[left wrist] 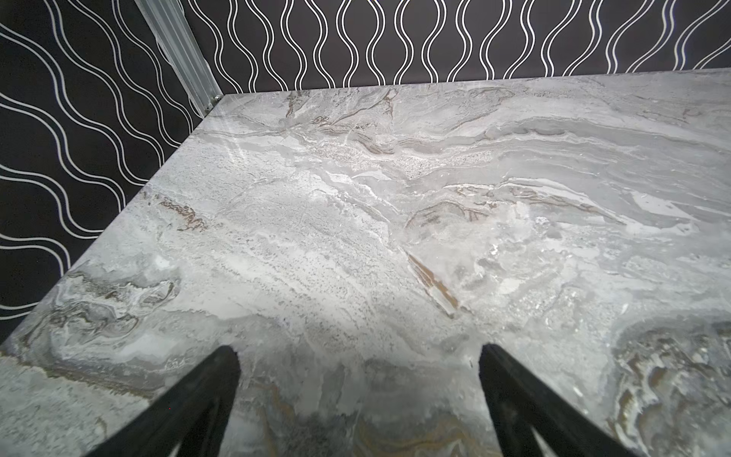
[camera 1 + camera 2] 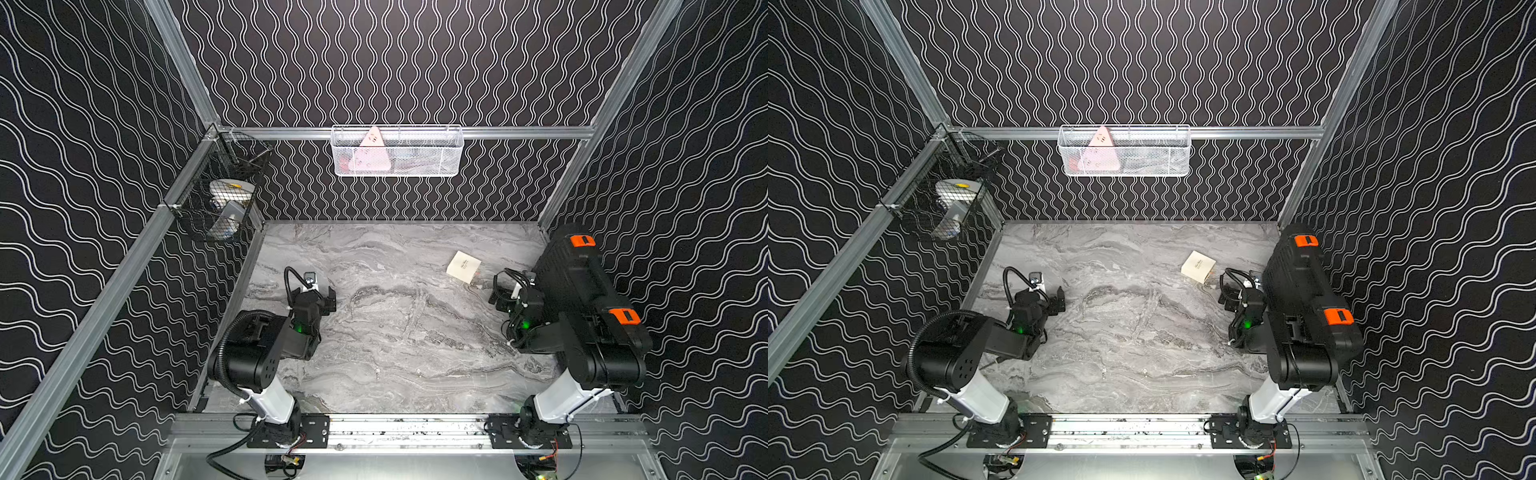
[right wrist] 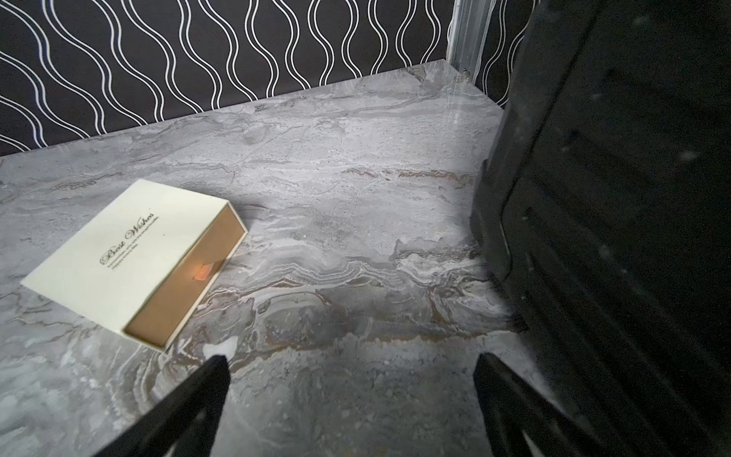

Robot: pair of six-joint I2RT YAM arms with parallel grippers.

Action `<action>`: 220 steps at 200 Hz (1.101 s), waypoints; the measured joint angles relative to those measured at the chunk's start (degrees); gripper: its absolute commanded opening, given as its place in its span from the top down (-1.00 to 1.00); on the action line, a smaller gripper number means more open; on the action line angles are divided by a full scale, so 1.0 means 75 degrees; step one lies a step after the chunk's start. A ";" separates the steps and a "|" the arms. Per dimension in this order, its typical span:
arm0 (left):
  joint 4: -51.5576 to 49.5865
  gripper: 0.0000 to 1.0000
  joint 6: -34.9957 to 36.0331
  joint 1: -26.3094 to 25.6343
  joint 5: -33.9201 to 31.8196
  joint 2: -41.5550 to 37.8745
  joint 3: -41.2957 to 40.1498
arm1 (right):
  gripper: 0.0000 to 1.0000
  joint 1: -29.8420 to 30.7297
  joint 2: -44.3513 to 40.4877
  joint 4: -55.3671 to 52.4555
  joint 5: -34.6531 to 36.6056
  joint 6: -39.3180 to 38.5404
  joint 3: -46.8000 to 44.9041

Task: Place the earrings into the drawer-style jewelry box
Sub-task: Move the jewelry box to the center of the board.

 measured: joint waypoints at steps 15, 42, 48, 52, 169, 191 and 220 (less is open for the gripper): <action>0.0000 -0.98 0.0000 0.0000 0.0000 0.0000 0.0000 | -0.98 0.0000 0.0000 0.0000 0.0000 0.0000 0.0000; 0.0000 -0.98 0.0000 0.0000 0.0000 0.0000 0.0000 | -0.98 0.0000 0.0000 0.0000 0.0000 0.0000 0.0000; 0.0000 -0.98 0.0000 0.0000 0.0000 0.0000 0.0000 | -0.98 0.0000 0.0000 0.0000 0.0000 0.0000 0.0000; 0.0000 -0.98 0.0000 0.0000 0.0000 0.0000 0.0000 | -0.98 0.0000 0.0000 0.0000 0.0000 0.0000 0.0000; 0.0023 -0.98 0.0029 -0.0012 0.0128 -0.0303 -0.0221 | -0.98 0.0000 -0.0108 -0.0041 0.0009 0.0015 -0.0006; -0.0478 -0.98 0.0029 -0.0163 -0.0128 -0.1186 -0.0160 | -0.98 0.0000 -0.0810 -0.0606 0.0047 0.0026 0.0192; -0.1346 -0.98 0.0026 -0.1032 -0.1256 -0.2509 0.0274 | -0.98 0.0000 -0.2046 -0.2031 0.0154 0.0338 0.0930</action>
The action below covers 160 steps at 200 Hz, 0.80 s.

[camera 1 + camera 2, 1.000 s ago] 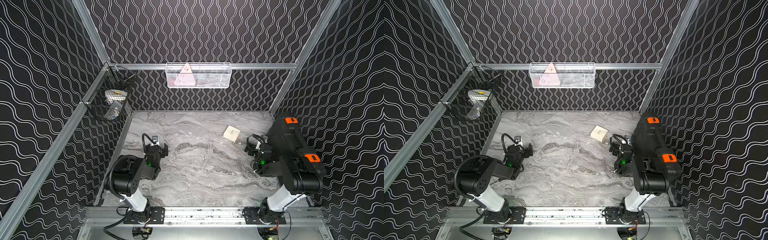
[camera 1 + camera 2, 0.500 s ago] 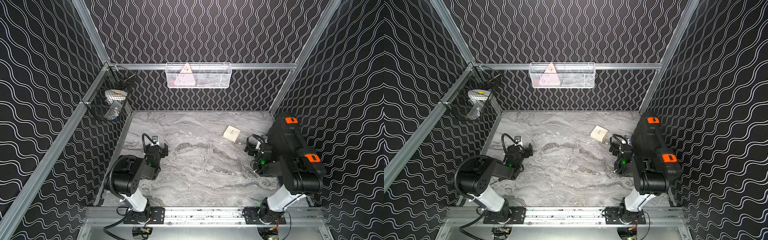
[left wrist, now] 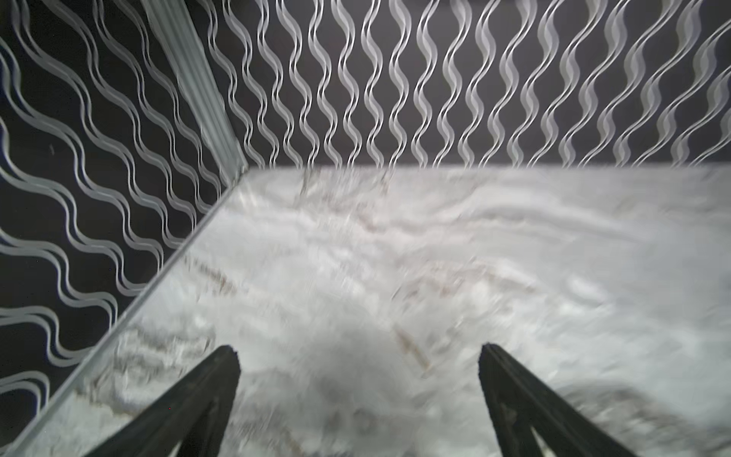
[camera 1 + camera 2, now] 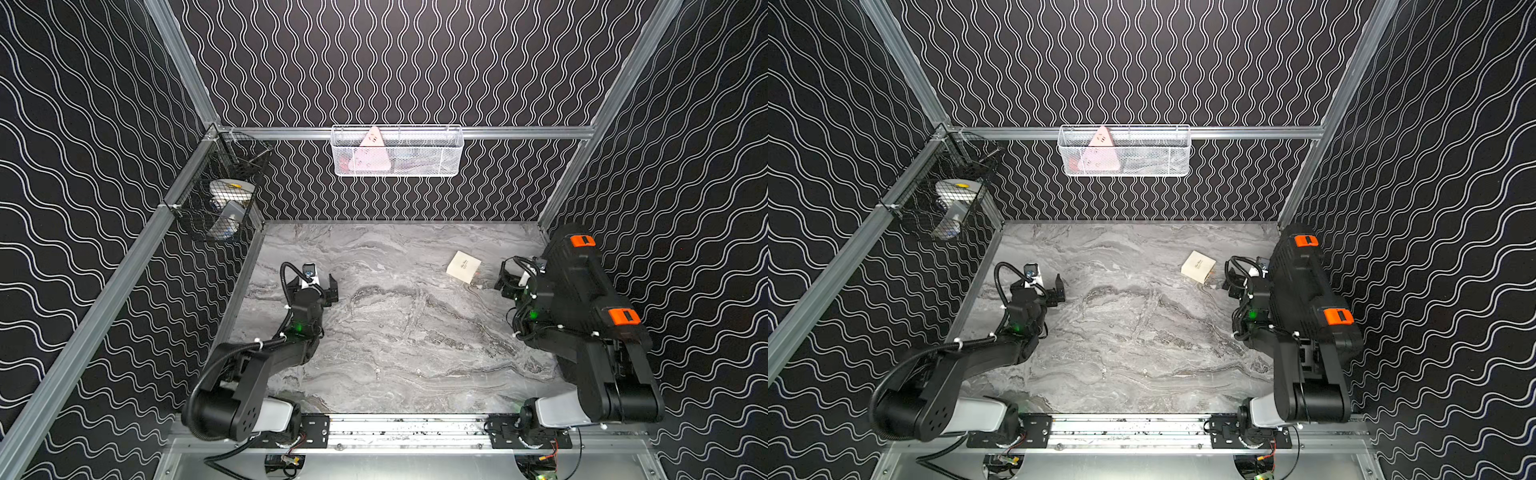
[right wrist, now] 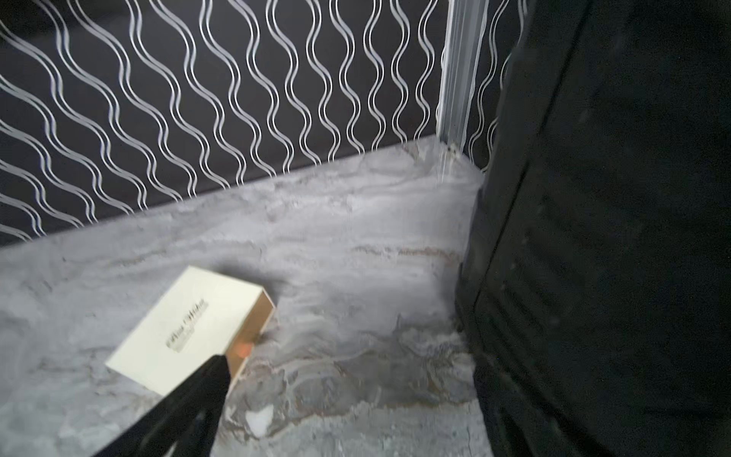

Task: Place the earrings into the drawer-style jewelry box
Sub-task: Move the jewelry box to the center of the board.

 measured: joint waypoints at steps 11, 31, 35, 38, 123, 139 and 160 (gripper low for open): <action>-0.0376 -0.98 -0.0020 -0.0376 -0.0423 -0.0440 0.0189 | -0.98 -0.0003 -0.0458 -0.0708 -0.0009 0.0277 0.0373; -0.1577 -0.98 -0.0522 -0.0901 -0.0970 -0.0915 0.1096 | -0.98 -0.0009 -0.1110 -0.1999 -0.0175 0.0979 0.1253; -0.1886 -0.98 -0.0659 -0.0991 -0.1029 -0.0941 0.1384 | -0.98 -0.0009 -0.1204 -0.2308 -0.0213 0.1160 0.1460; -0.2043 -0.98 -0.0752 -0.1037 -0.1040 -0.0935 0.1585 | -0.98 -0.0009 -0.1253 -0.2489 -0.0236 0.1268 0.1609; -0.6356 -0.98 -0.2699 -0.1888 0.2151 0.2087 0.6164 | -0.65 0.0003 0.1311 -0.5715 -0.2597 0.2903 0.4246; -0.6767 -0.98 -0.2873 -0.1961 0.2838 0.2649 0.6604 | -0.61 0.0012 0.2168 -0.5898 -0.2809 0.3127 0.4887; -0.7090 -0.98 -0.3112 -0.2002 0.3555 0.3305 0.7012 | -0.54 0.0029 0.3077 -0.6102 -0.2961 0.3293 0.5572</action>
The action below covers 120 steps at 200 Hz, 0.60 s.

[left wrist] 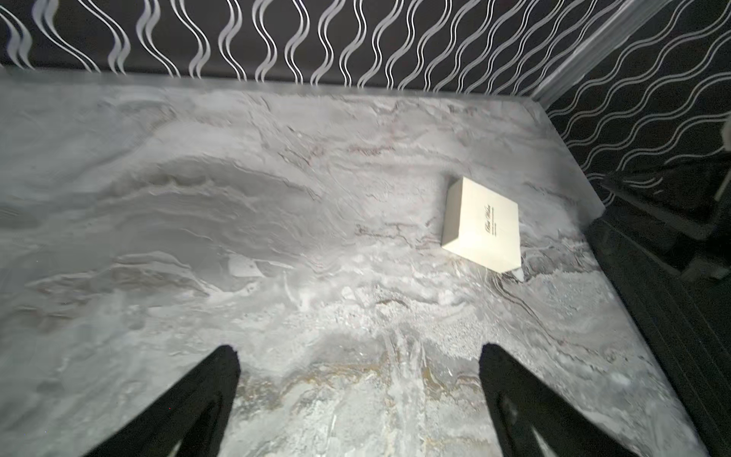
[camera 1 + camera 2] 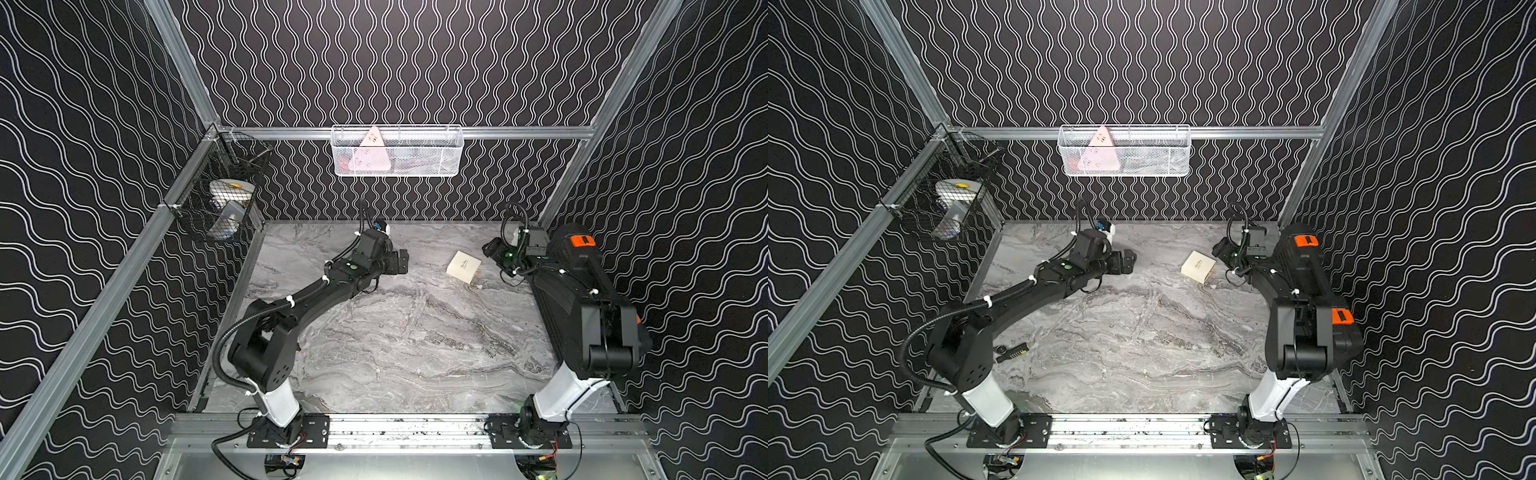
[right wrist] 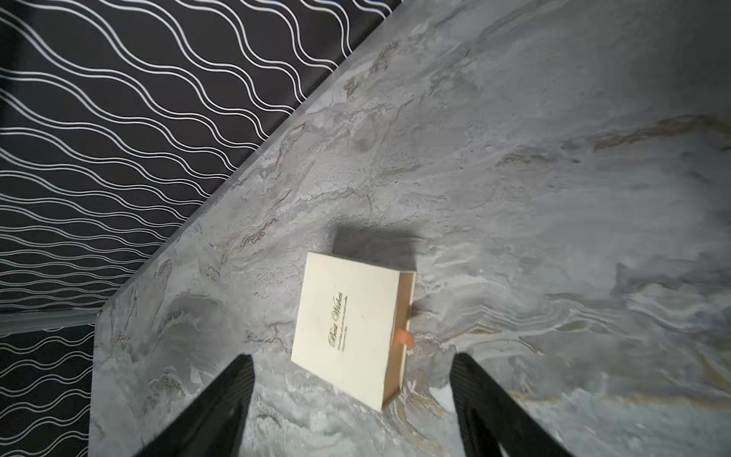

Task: Place the earrings into the drawer-style jewelry box
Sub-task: Move the jewelry box to the center of the board.

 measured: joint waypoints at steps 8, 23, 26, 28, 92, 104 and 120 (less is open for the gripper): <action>-0.0029 -0.98 -0.0102 -0.0020 0.0271 0.0227 0.0117 | -0.51 0.0017 0.0376 -0.0137 0.0000 0.0038 0.0332; -0.0093 -0.98 -0.0204 -0.0082 0.0746 0.0670 0.0382 | -0.49 0.0038 0.0935 -0.0300 -0.0023 0.0099 0.0778; -0.0105 -0.98 -0.0239 -0.0093 0.0833 0.0764 0.0449 | -0.48 0.0044 0.1026 -0.0321 -0.0026 0.0111 0.0836; -0.0111 -0.98 -0.0262 -0.0099 0.0877 0.0804 0.0484 | -0.48 0.0050 0.1090 -0.0341 -0.0023 0.0108 0.0877; -0.0175 -0.98 -0.0659 -0.0111 0.1900 0.2253 0.1603 | -0.36 0.0393 0.2390 -0.0740 -0.0070 0.0149 0.1518; -0.0207 -0.98 -0.0691 -0.0111 0.2017 0.2480 0.1816 | -0.33 0.0484 0.2457 -0.0740 -0.0154 0.0102 0.1597; -0.0300 -0.98 -0.0705 -0.0111 0.2119 0.2722 0.2095 | -0.24 0.0615 0.2498 -0.0653 -0.0192 -0.0061 0.1623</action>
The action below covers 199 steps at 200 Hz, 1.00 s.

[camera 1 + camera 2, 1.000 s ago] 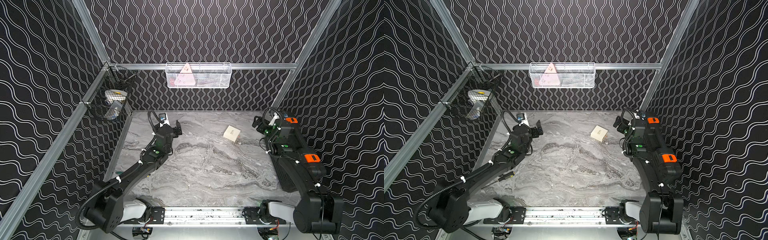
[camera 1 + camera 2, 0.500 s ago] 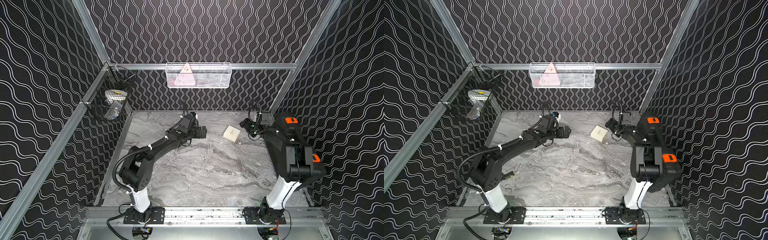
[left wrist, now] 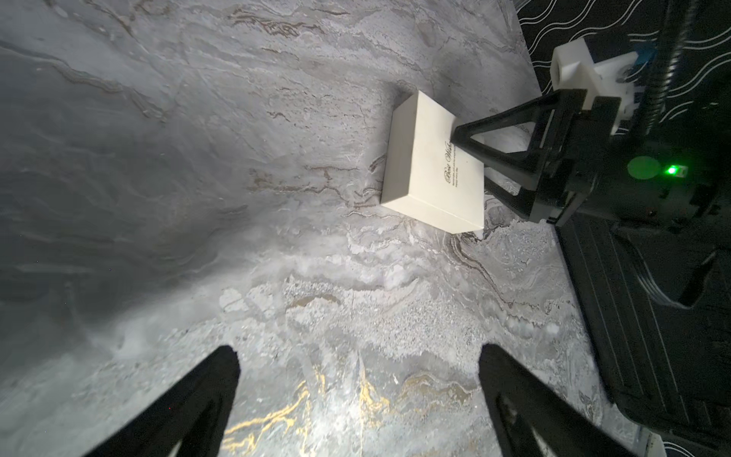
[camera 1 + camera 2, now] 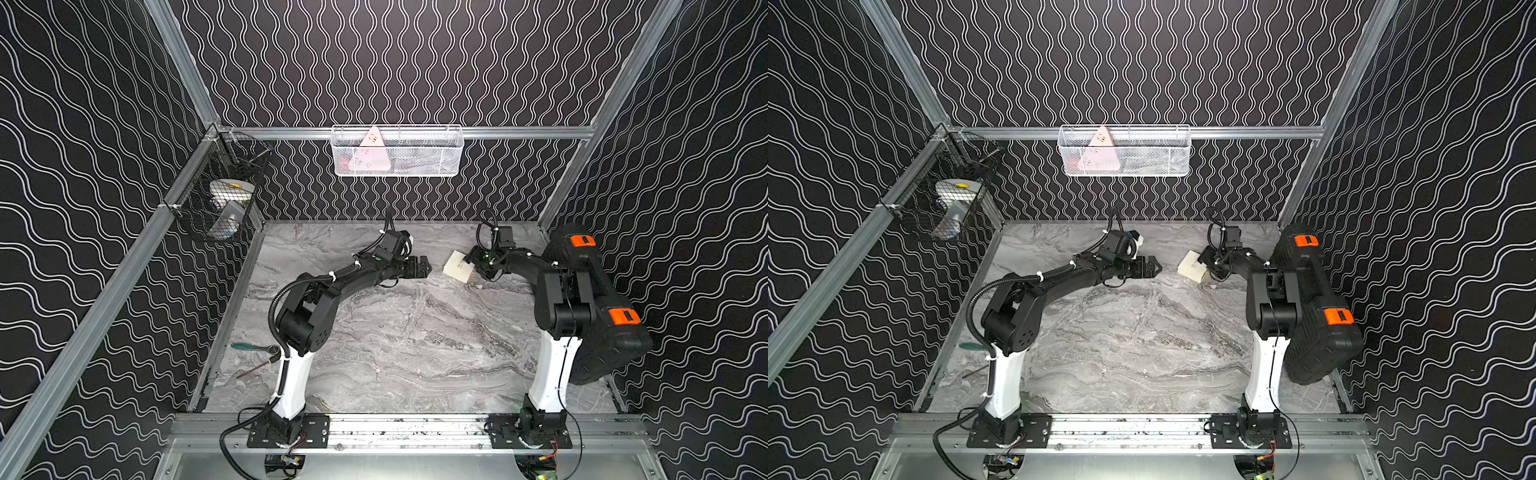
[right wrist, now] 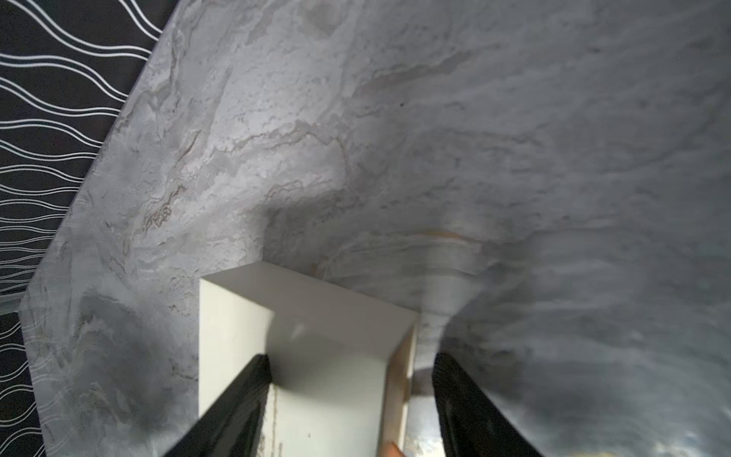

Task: Place the earrings into the drawer-style jewelry box
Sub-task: Move the jewelry box to the center of the board.

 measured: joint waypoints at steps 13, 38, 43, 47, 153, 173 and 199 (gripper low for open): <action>-0.0017 -0.98 -0.0003 0.0000 0.0079 0.0119 0.0166 | -0.21 0.0119 0.0000 0.0175 -0.0111 -0.0082 -0.0082; 0.0044 -0.98 -0.0023 0.0047 0.0227 0.0128 0.0140 | -0.15 0.0423 -0.0003 0.0469 -0.0405 -0.0385 -0.0224; 0.0050 -0.98 -0.0038 0.0067 0.0277 0.0125 0.0096 | -0.15 0.0498 -0.0003 0.0484 -0.0452 -0.0428 -0.0227; 0.0050 -0.98 -0.0052 0.0096 0.0283 0.0117 0.0052 | -0.14 0.0571 -0.0003 0.0493 -0.0495 -0.0469 -0.0224; 0.0271 -0.72 -0.0670 0.0901 0.0487 -0.0516 -0.1594 | -0.08 0.2154 -0.0070 0.0533 -0.1874 -0.0309 -0.0423; 0.0306 -0.68 -0.0790 0.0988 0.0542 -0.0527 -0.1757 | -0.05 0.2046 -0.0297 0.0644 -0.2081 -0.0064 -0.0825; 0.0402 -0.63 -0.0842 0.0985 0.0673 -0.0527 -0.1784 | 0.00 0.1714 -0.0577 0.0997 -0.2352 0.0146 -0.1408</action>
